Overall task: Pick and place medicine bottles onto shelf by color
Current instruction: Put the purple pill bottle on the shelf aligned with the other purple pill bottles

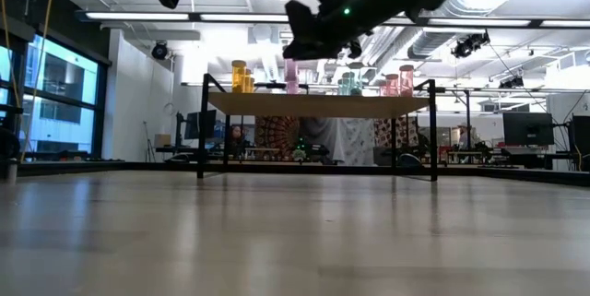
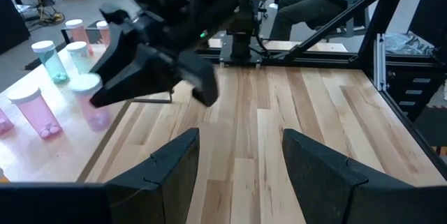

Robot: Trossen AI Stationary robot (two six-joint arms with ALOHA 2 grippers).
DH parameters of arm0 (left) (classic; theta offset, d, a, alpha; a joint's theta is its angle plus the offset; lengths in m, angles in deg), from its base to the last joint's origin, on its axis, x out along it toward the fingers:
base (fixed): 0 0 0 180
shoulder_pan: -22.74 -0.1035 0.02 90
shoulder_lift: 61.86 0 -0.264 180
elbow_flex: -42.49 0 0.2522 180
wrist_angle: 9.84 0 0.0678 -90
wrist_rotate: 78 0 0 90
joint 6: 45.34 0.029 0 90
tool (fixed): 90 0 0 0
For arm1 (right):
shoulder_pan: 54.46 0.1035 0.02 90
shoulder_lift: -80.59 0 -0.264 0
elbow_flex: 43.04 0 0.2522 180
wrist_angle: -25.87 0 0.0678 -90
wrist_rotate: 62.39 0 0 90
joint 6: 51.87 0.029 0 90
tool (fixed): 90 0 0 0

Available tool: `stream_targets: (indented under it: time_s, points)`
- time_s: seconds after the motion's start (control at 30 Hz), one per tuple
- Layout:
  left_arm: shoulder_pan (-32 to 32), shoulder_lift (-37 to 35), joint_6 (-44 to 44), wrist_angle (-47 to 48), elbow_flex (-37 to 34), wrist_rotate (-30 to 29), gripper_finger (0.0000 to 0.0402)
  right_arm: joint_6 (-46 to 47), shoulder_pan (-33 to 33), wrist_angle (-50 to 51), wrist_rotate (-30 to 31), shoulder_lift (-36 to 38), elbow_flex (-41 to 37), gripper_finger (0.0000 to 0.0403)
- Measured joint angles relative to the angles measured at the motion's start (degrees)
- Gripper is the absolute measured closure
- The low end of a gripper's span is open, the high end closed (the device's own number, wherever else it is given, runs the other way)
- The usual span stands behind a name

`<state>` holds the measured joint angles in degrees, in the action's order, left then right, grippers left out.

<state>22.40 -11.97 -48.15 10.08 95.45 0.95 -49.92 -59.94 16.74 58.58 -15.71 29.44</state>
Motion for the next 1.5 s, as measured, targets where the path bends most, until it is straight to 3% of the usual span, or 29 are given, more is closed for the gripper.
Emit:
stream_targets:
  time_s: [0.6, 0.97, 1.5]
  points:
    - [0.0, 0.0, 0.0, 0.0, 0.0, 0.3, 0.0204, 2.6, -0.4, 0.8, 0.7, -1.6, 1.4, 0.0315]
    - [0.0, 0.0, 0.0, 0.0, 0.0, 0.4, 0.0204, 5.2, 3.8, -0.1, 11.1, -1.6, 1.4, 0.0315]
    - [0.0, 0.0, 0.0, 1.0, 0.0, 0.5, 0.0204, 4.6, 1.7, -0.5, 9.6, -1.6, 1.4, 0.0315]
